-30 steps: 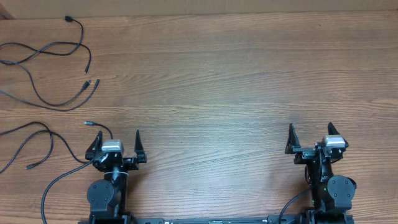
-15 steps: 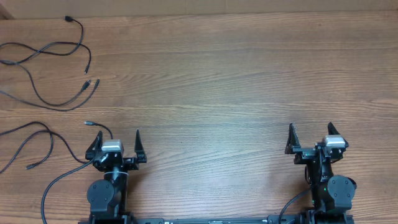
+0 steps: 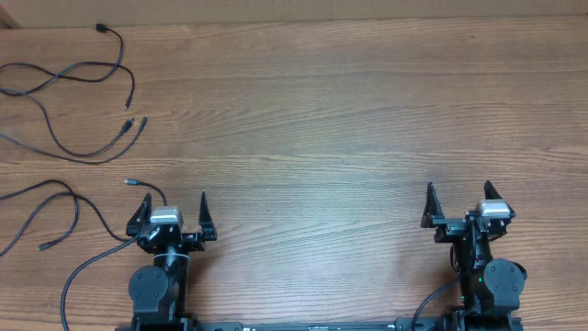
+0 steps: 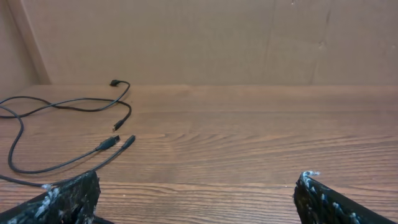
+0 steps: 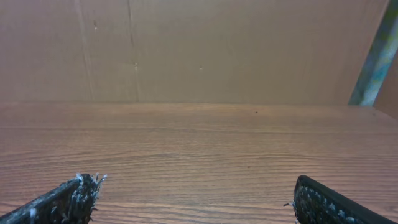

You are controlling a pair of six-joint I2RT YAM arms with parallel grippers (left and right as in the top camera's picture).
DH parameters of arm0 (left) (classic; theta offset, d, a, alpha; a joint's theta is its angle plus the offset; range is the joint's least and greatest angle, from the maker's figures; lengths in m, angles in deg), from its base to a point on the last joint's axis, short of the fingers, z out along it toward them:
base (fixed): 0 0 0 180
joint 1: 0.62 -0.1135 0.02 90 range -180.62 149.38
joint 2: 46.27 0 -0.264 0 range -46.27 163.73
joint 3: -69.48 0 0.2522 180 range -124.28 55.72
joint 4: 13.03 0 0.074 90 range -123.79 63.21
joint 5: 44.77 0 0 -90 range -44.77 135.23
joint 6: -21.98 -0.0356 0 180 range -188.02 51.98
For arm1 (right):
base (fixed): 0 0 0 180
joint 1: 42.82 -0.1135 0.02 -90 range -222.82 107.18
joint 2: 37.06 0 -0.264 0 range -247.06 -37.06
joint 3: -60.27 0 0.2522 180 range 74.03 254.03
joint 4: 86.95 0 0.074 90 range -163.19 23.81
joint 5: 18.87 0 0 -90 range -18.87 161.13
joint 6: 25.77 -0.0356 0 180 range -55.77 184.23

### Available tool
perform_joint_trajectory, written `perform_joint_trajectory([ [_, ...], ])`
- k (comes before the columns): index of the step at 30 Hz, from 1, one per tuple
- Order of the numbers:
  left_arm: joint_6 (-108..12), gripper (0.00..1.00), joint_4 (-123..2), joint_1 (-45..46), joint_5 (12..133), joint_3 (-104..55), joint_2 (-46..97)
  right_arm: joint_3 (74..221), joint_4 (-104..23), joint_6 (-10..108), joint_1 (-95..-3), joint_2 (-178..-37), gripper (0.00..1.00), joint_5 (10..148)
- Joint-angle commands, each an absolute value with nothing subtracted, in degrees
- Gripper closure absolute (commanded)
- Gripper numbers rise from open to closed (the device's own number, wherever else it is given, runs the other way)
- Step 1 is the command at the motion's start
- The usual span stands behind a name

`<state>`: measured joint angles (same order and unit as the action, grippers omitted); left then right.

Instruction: Untangle cables

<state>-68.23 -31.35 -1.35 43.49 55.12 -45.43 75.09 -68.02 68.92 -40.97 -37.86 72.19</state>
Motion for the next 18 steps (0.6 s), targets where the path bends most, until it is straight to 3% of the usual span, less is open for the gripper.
perform_joint_trajectory([
  [1, -68.7, 0.00, -31.2, -1.0, 44.2, 55.4, -46.1, 74.5, -68.3, 68.6, -40.9, -37.2, 0.00, 71.7],
  [18, -68.7, 0.01, -31.2, -1.0, 44.2, 55.4, -46.1, 74.5, -68.4, 68.5, -40.9, -37.2, 0.00, 72.5],
])
